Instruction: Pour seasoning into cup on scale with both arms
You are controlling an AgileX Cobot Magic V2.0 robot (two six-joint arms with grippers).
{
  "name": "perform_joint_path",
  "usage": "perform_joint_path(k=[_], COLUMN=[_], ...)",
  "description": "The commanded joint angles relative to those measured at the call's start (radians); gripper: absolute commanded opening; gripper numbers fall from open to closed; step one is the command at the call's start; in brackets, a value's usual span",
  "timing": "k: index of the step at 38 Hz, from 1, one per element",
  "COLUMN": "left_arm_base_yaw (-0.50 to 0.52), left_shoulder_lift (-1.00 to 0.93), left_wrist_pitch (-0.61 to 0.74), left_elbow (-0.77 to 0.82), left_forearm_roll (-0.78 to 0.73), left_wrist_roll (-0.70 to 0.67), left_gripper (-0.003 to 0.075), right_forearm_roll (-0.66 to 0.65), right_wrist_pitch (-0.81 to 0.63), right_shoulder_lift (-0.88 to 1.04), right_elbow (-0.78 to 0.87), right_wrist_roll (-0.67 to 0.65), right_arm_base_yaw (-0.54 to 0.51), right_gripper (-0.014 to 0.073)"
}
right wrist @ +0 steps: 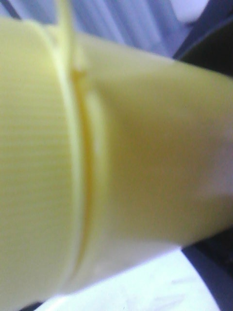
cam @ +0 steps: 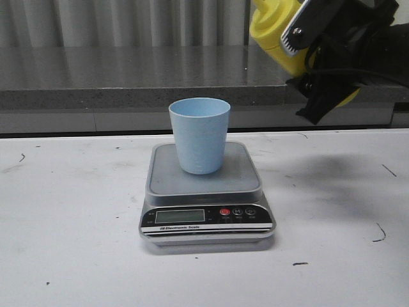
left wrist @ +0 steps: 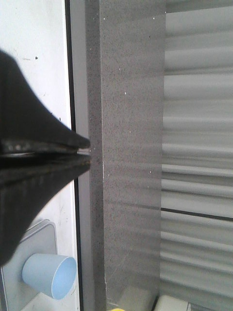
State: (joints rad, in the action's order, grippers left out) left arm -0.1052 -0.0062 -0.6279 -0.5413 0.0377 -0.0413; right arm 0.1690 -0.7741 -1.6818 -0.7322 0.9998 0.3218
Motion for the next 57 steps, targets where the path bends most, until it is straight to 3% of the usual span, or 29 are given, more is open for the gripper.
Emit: perform_joint_path(k=[1,3,9,14,23,45,52,57], left_arm_base_yaw=[-0.001,-0.001,-0.001,-0.001,-0.001,-0.001,-0.001,-0.001], left_shoulder_lift=[-0.015,-0.015,-0.015,-0.015,-0.015,-0.015,-0.015,-0.015], left_wrist_pitch=[0.076,0.076,0.076,0.076,0.076,0.076,0.076,0.076], left_elbow=[-0.026,-0.026,-0.026,-0.026,-0.026,-0.026,-0.026,-0.026], left_forearm_roll=[0.002,0.002,0.002,0.002,0.002,0.002,0.002,0.002], left_wrist_roll=[-0.002,-0.002,-0.002,-0.002,-0.002,-0.002,-0.002,-0.002], left_gripper=[-0.0020,-0.0020,-0.0020,-0.0020,-0.0020,-0.0020,-0.0020,-0.0020], right_forearm_roll=[-0.011,-0.020,-0.158,-0.230,-0.233,-0.212,-0.224,-0.218], right_wrist_pitch=[-0.125,-0.138,-0.145,-0.092,-0.097,-0.135,-0.145,-0.145], right_shoulder_lift=[0.048,0.040,0.028,0.028,0.028,0.028,0.028,0.028], right_elbow=[-0.067,-0.086,-0.125,-0.162,-0.203,-0.205,-0.211,-0.223], right_wrist_roll=[0.217,0.351,0.594,0.682,0.840,0.873,0.973,0.970], right_arm_base_yaw=[0.001,0.001,0.001,0.001,0.001,0.001,0.001,0.001], right_gripper=[0.0046,0.0046,0.0046,0.0046,0.0046,0.0046,0.0045,0.0045])
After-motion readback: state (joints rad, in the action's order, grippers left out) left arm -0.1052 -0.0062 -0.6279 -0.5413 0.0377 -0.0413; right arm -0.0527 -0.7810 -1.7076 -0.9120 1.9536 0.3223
